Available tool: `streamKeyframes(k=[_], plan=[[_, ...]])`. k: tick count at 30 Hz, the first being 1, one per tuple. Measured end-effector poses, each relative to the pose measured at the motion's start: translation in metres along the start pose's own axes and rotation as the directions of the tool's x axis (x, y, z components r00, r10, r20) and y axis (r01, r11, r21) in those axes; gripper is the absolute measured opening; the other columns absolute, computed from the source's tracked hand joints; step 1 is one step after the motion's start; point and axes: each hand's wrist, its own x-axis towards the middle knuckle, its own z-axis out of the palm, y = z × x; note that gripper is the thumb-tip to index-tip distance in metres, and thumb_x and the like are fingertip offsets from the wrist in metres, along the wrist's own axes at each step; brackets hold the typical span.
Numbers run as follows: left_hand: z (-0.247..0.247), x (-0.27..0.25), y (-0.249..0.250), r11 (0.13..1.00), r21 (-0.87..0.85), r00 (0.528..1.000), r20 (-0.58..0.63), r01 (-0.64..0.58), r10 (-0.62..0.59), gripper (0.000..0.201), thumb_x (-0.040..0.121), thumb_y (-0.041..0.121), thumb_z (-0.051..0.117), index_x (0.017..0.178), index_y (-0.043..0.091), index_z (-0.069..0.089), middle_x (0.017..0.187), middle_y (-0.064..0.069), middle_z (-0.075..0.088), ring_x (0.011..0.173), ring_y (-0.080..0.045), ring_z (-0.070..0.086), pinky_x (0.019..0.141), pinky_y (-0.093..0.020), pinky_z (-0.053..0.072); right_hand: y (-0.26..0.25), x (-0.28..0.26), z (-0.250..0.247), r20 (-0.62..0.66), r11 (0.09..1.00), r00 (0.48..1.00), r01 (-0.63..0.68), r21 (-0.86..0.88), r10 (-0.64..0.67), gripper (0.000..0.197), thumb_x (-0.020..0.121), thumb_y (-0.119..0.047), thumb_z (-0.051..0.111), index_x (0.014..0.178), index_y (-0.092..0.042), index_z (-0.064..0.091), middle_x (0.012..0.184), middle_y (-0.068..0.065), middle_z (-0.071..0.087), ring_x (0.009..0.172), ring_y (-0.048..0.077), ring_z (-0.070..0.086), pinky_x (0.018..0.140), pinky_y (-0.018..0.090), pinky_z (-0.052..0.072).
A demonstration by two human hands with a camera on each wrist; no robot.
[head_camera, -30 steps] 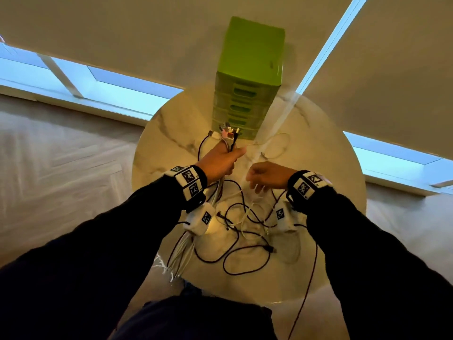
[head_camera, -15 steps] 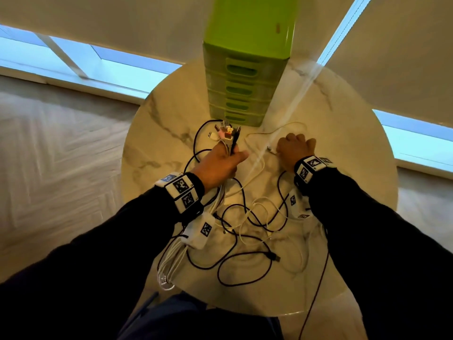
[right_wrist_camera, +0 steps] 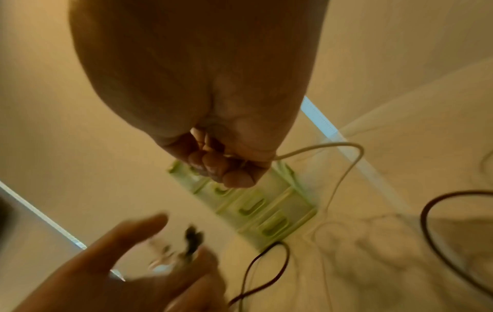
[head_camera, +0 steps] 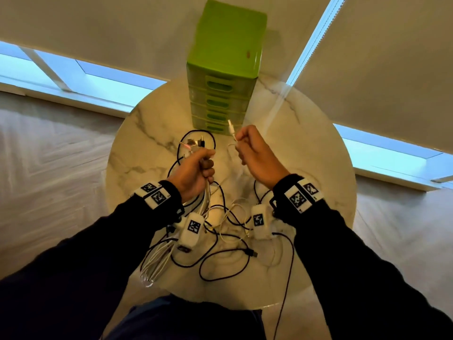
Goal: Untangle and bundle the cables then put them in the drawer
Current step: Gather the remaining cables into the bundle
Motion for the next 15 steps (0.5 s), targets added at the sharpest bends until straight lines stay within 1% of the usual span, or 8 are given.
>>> streamKeyframes(k=[1, 3, 6, 7, 9, 11, 13, 15], plan=[[0.002, -0.005, -0.003, 1.0, 0.006, 0.999, 0.039, -0.018, 0.018, 0.022, 0.086, 0.035, 0.068, 0.08, 0.025, 0.05, 0.066, 0.006, 0.03, 0.056, -0.01, 0.028, 0.055, -0.025, 0.029, -0.008, -0.008, 0.01, 0.026, 0.999, 0.999, 0.044, -0.009, -0.044, 0.006, 0.103, -0.012, 0.042, 0.107, -0.014, 0.046, 0.076, -0.008, 0.049, 0.066, 0.011, 0.045, 0.065, 0.032, 0.041], [0.006, -0.015, -0.008, 0.994, 0.071, 0.988, 0.135, -0.088, 0.078, 0.037, 0.078, 0.053, 0.073, 0.097, 0.024, 0.06, 0.074, 0.002, 0.045, 0.061, -0.01, 0.037, 0.058, -0.026, 0.03, -0.021, -0.023, 0.029, 0.042, 0.993, 0.996, 0.084, -0.077, -0.081, 0.006, 0.104, -0.014, 0.044, 0.109, -0.013, 0.048, 0.078, -0.011, 0.052, 0.065, 0.002, 0.048, 0.063, 0.02, 0.041], [0.016, -0.026, -0.021, 0.967, 0.156, 0.964, 0.208, -0.2, 0.166, 0.057, 0.084, 0.064, 0.065, 0.12, 0.02, 0.061, 0.101, -0.012, 0.059, 0.085, -0.021, 0.053, 0.07, -0.032, 0.037, -0.026, -0.037, 0.044, -0.005, 0.988, 0.998, 0.068, -0.136, -0.069, 0.01, 0.102, -0.01, 0.046, 0.109, -0.015, 0.049, 0.079, -0.005, 0.06, 0.063, 0.0, 0.055, 0.055, 0.017, 0.04], [0.018, -0.03, -0.023, 0.959, 0.186, 0.962, 0.21, -0.215, 0.175, 0.052, 0.091, 0.063, 0.056, 0.12, 0.019, 0.06, 0.097, -0.009, 0.061, 0.082, -0.02, 0.053, 0.068, -0.031, 0.036, -0.026, -0.039, 0.046, -0.02, 0.989, 0.999, 0.045, -0.144, -0.049, 0.01, 0.101, -0.011, 0.046, 0.109, -0.017, 0.049, 0.082, -0.001, 0.064, 0.065, 0.005, 0.06, 0.055, 0.021, 0.044], [0.02, -0.04, -0.026, 0.936, 0.26, 0.96, 0.206, -0.238, 0.188, 0.045, 0.103, 0.057, 0.035, 0.114, 0.023, 0.062, 0.075, 0.004, 0.058, 0.062, -0.01, 0.042, 0.058, -0.03, 0.025, -0.03, -0.047, 0.049, -0.038, 0.989, 0.999, -0.002, -0.146, -0.004, 0.007, 0.102, -0.015, 0.047, 0.107, -0.02, 0.049, 0.087, 0.004, 0.07, 0.07, 0.013, 0.067, 0.058, 0.028, 0.054], [0.018, -0.048, -0.028, 0.919, 0.286, 0.952, 0.217, -0.272, 0.214, 0.045, 0.106, 0.054, 0.028, 0.112, 0.029, 0.065, 0.069, 0.008, 0.054, 0.057, -0.01, 0.031, 0.059, -0.036, 0.014, -0.034, -0.055, 0.052, -0.039, 0.988, 0.999, -0.014, -0.151, 0.008, 0.005, 0.102, -0.017, 0.048, 0.106, -0.02, 0.049, 0.087, 0.003, 0.07, 0.071, 0.014, 0.069, 0.061, 0.03, 0.058], [0.016, -0.054, -0.03, 0.898, 0.311, 0.945, 0.205, -0.31, 0.255, 0.044, 0.107, 0.05, 0.028, 0.108, 0.029, 0.066, 0.069, 0.006, 0.056, 0.056, -0.009, 0.03, 0.058, -0.035, 0.014, -0.037, -0.063, 0.053, -0.042, 0.988, 0.999, -0.009, -0.153, 0.002, 0.006, 0.101, -0.015, 0.05, 0.107, -0.017, 0.048, 0.083, 0.0, 0.068, 0.068, 0.006, 0.067, 0.058, 0.021, 0.054], [0.013, -0.057, -0.03, 0.874, 0.349, 0.941, 0.143, -0.339, 0.307, 0.039, 0.108, 0.045, 0.031, 0.098, 0.024, 0.062, 0.066, 0.003, 0.052, 0.055, -0.01, 0.033, 0.055, -0.031, 0.022, -0.04, -0.069, 0.054, -0.05, 0.988, 0.998, 0.017, -0.152, -0.025, 0.011, 0.1, -0.011, 0.051, 0.109, -0.013, 0.045, 0.076, -0.001, 0.065, 0.06, -0.001, 0.061, 0.054, 0.013, 0.046]])
